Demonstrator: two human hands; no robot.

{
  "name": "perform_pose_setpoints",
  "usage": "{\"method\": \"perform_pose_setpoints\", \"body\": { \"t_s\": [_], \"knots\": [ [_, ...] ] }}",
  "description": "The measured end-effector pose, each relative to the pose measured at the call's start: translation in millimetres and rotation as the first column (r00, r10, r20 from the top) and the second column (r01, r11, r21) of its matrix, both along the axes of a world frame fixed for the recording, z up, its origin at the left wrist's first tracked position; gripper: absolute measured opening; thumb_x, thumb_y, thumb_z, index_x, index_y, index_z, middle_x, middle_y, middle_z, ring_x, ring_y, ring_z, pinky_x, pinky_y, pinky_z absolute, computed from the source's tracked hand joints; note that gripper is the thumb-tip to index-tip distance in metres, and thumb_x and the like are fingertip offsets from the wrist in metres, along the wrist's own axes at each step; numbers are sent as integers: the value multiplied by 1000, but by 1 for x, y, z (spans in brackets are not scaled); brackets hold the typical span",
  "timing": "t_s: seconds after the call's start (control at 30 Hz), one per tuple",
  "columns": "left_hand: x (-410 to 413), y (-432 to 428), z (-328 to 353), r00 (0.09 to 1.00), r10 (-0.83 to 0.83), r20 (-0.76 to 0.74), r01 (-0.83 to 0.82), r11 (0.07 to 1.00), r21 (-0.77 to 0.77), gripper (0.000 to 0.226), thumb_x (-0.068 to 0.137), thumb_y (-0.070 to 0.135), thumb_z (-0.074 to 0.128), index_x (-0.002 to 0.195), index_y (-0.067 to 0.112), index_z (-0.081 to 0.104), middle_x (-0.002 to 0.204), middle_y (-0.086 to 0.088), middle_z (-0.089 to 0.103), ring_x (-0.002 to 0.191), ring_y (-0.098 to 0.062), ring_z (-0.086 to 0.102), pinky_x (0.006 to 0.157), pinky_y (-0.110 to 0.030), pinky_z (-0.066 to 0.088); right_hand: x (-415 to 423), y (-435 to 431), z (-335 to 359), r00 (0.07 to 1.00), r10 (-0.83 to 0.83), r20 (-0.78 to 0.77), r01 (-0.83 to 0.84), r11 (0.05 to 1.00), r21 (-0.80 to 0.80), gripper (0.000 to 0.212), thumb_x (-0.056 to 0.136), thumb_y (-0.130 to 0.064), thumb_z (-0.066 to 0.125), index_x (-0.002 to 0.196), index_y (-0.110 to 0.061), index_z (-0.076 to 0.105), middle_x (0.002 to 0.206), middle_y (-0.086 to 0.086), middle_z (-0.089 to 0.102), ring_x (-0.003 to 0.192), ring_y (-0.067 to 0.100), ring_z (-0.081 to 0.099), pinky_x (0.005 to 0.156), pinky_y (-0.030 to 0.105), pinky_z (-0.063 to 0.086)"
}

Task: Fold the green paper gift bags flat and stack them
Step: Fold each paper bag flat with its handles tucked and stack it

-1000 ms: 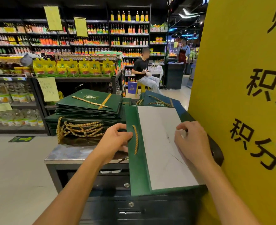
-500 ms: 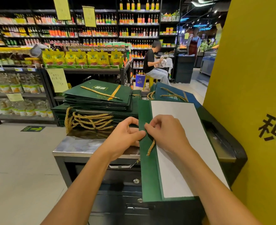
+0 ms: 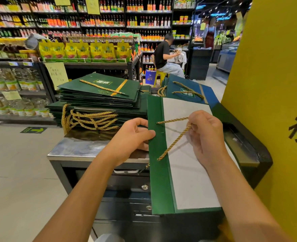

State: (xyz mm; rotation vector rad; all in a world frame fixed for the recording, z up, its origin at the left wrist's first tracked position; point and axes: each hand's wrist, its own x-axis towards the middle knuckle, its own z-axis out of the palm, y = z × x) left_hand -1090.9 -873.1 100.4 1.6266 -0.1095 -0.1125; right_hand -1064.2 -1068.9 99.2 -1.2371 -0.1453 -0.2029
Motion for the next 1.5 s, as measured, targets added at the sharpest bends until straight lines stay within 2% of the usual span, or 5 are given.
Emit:
{"method": "perform_pose_setpoints", "body": {
  "t_s": [0.57,0.77,1.03,1.2,1.5],
  "knots": [
    [-1,-1,0,998,50,23,-51,999,5,17,100,4,59,117,5,59,99,-15,78,78,-23,77,61,-31,61,-30,-17,-13,900,415,131,-156,588,-794,28,78,-32,86,104,-38,79,61,-13,51,59,6,37,58,17,31],
    [-1,0,-2,999,27,37,-27,1000,-16,20,101,7,58,121,8,57,100,-13,78,81,-22,77,61,-31,61,-32,-14,-14,900,393,187,-143,672,-727,5,87,-25,77,90,-24,82,61,27,38,60,35,32,57,31,30],
    [-2,1,-3,998,13,56,-13,1000,-11,20,103,11,55,124,11,57,102,-10,78,84,-25,77,63,-33,62,-21,-27,-11,978,167,122,-139,968,-208,8,77,-23,73,82,-20,79,71,8,65,59,8,51,59,17,46],
    [0,1,-5,995,41,86,-42,999,5,19,102,8,57,121,10,58,98,-11,79,83,-24,77,62,-32,62,-24,-25,-11,979,123,160,-53,920,-388,9,83,-26,76,89,-21,80,77,34,53,67,28,39,62,26,41],
    [-1,0,-5,987,135,87,-136,991,15,15,103,11,57,115,11,66,97,-9,79,93,-34,75,76,-50,63,-22,-50,-15,939,-145,312,335,588,-736,28,86,-29,80,111,-29,67,69,0,57,62,6,50,57,14,41]
  ]
}}
